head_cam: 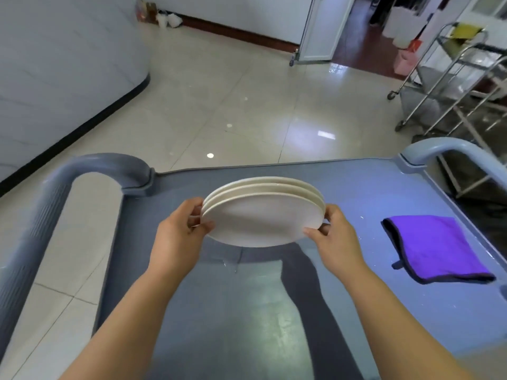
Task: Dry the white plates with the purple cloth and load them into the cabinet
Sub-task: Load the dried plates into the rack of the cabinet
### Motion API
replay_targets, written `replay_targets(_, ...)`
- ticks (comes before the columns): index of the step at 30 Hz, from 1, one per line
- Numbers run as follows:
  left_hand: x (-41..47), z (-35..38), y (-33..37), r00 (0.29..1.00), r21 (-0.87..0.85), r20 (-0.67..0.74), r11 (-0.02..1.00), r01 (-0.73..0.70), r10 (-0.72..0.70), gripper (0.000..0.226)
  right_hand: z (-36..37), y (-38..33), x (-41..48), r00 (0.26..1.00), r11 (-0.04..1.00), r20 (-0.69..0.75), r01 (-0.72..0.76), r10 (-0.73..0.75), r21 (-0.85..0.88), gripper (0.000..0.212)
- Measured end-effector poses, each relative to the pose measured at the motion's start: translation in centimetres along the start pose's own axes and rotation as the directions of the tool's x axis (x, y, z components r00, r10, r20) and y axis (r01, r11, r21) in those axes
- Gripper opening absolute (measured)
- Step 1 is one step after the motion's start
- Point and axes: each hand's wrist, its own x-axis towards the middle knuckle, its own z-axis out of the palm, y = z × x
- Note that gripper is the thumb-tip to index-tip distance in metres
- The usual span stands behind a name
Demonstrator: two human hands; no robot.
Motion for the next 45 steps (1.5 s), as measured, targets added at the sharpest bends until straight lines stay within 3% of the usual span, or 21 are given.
replay_targets(13, -5.7, 10.9, 5.6, 0.939, -0.013, 0.312, 0.989, -0.149, 0.146, 0.05, -11.5, 7.6, -11.1, 0.94, 0.989, -0.308, -0.141, 0.149, 0.048, 0.025)
replay_targets(18, -11.6, 16.6, 8.5, 0.878, -0.007, 0.431, 0.973, -0.229, 0.21, 0.051, -17.7, 11.4, -18.1, 0.891, 0.983, -0.416, -0.17, 0.183, 0.069, 0.031)
replay_targets(24, -22.4, 25.3, 12.7, 0.779, -0.133, 0.519, 0.934, -0.333, 0.352, 0.045, -27.0, 17.1, -29.3, 0.789, 0.971, -0.567, -0.21, 0.236, 0.112, 0.024)
replay_targets(28, -30.2, 31.2, 15.9, 0.627, -0.247, 0.612, 0.87, -0.427, 0.482, 0.049, -32.7, 20.9, -37.7, 0.666, 0.953, -0.684, -0.251, 0.299, 0.172, 0.027)
replay_targets(32, -37.8, 37.2, 19.3, 0.457, -0.347, 0.72, 0.841, -0.416, 0.523, 0.035, -37.3, 24.0, -46.0, 0.509, 0.923, -0.775, -0.29, 0.374, 0.255, 0.037)
replay_targets(40, -55.0, 49.7, 25.4, 0.016, -0.509, 0.788, 0.666, -0.545, 0.615, 0.036, -44.4, 29.1, -62.3, 0.073, 0.829, -0.892, -0.409, 0.447, 0.382, 0.042)
replay_targets(45, -67.2, 56.4, 28.5, -0.244, -0.626, 0.771, 0.629, -0.46, 0.589, 0.039, -48.5, 32.0, -71.7, -0.156, 0.732, -0.882, -0.503, 0.446, 0.459, 0.034)
